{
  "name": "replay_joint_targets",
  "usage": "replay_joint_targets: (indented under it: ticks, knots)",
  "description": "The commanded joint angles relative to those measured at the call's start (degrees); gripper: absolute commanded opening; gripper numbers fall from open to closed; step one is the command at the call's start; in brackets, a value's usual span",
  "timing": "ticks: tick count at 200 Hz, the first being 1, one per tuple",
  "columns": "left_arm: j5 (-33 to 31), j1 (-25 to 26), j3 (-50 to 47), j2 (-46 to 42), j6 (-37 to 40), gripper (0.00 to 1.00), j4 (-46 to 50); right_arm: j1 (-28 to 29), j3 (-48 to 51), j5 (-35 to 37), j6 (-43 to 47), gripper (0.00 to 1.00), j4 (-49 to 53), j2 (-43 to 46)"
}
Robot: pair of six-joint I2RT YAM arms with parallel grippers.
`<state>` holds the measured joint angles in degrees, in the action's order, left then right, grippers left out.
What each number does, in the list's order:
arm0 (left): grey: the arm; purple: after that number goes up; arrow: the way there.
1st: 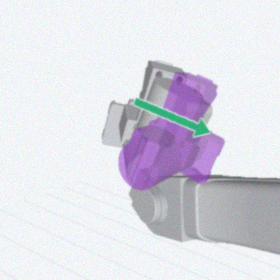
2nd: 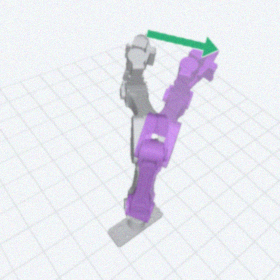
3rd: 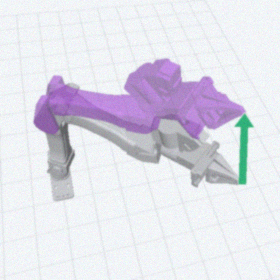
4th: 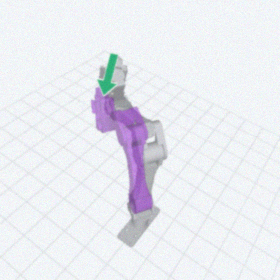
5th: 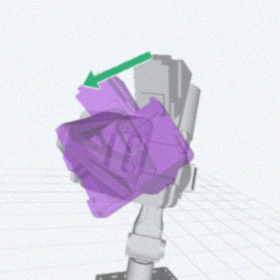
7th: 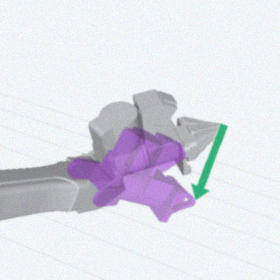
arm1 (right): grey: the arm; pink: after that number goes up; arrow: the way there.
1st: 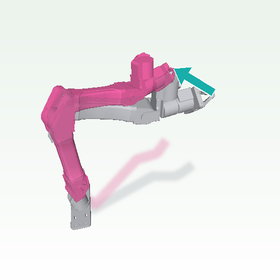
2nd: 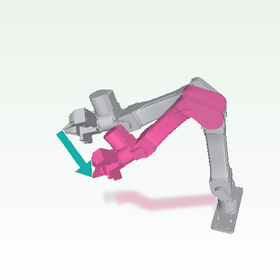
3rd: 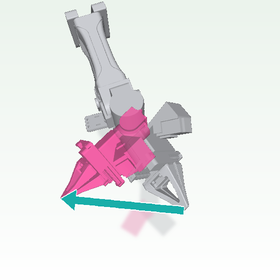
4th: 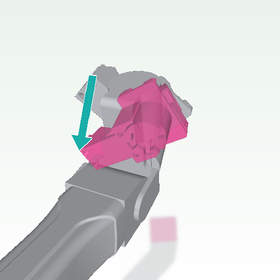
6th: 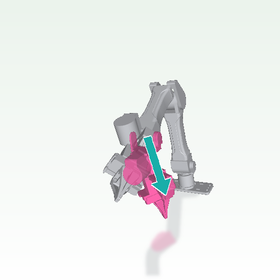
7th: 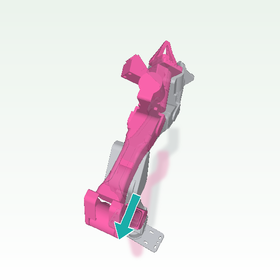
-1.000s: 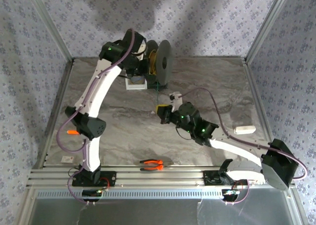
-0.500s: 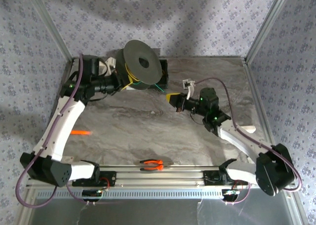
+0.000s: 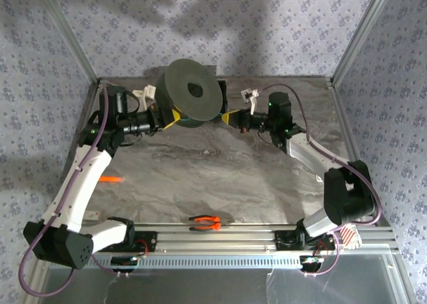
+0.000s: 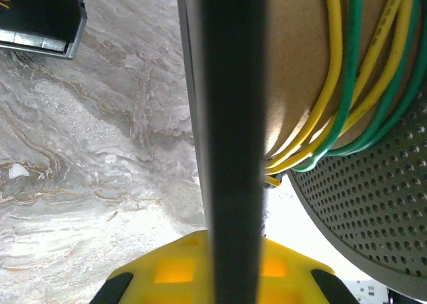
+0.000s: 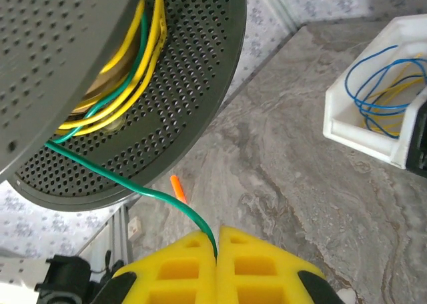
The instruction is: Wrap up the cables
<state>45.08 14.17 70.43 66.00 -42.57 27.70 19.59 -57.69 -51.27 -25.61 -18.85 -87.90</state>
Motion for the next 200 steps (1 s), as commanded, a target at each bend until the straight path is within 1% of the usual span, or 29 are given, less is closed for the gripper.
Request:
replay_joint_targets:
  ticks: [1,34,62,103,117,133,142,153,165,171,180,190,200]
  knots:
    - [11.7,-1.5,5.4,-7.4,8.0,0.0,-8.7,-4.3,-1.2,3.1,1.1,0.0,13.2,-6.8]
    - [14.7,-1.5,5.9,-8.1,16.1,0.0,-0.7,-6.2,-8.7,0.1,3.1,0.0,17.7,-11.1]
    - [15.3,-0.7,7.6,-7.4,23.6,0.0,7.3,-8.3,-15.8,-2.1,4.3,0.0,21.5,-14.4]
    - [15.4,1.8,6.9,-8.0,29.6,0.0,12.9,-10.7,-23.8,-4.9,7.6,0.0,27.4,-18.6]
    - [14.2,3.6,6.7,-7.9,30.5,0.0,13.9,-11.0,-26.7,-5.8,8.6,0.0,29.3,-20.0]
    - [12.0,6.0,6.8,-7.6,32.2,0.0,16.1,-11.2,-30.2,-6.5,9.7,0.0,31.5,-21.7]
    - [10.1,7.4,6.6,-7.6,31.9,0.0,16.0,-11.4,-32.0,-6.5,10.3,0.0,32.7,-22.7]
    - [10.2,8.9,6.4,-7.4,32.3,0.0,16.2,-11.8,-33.5,-6.8,10.3,0.0,32.9,-23.9]
    - [8.5,10.3,6.4,-7.0,32.3,0.0,16.7,-12.2,-34.8,-7.0,9.8,0.0,32.6,-25.0]
    - [8.8,11.2,6.6,-6.7,33.4,0.0,17.7,-12.5,-35.4,-7.3,9.6,0.0,32.5,-25.5]
    - [6.8,12.4,6.9,-6.3,33.6,0.0,18.7,-12.8,-36.3,-7.5,9.4,0.0,32.4,-26.0]
    - [6.9,13.6,7.3,-5.7,35.3,0.0,20.7,-13.2,-37.5,-7.9,9.3,0.0,32.8,-26.6]
    - [4.0,14.8,7.5,-5.4,35.4,0.0,21.8,-13.4,-39.2,-8.4,9.4,0.0,33.8,-27.2]
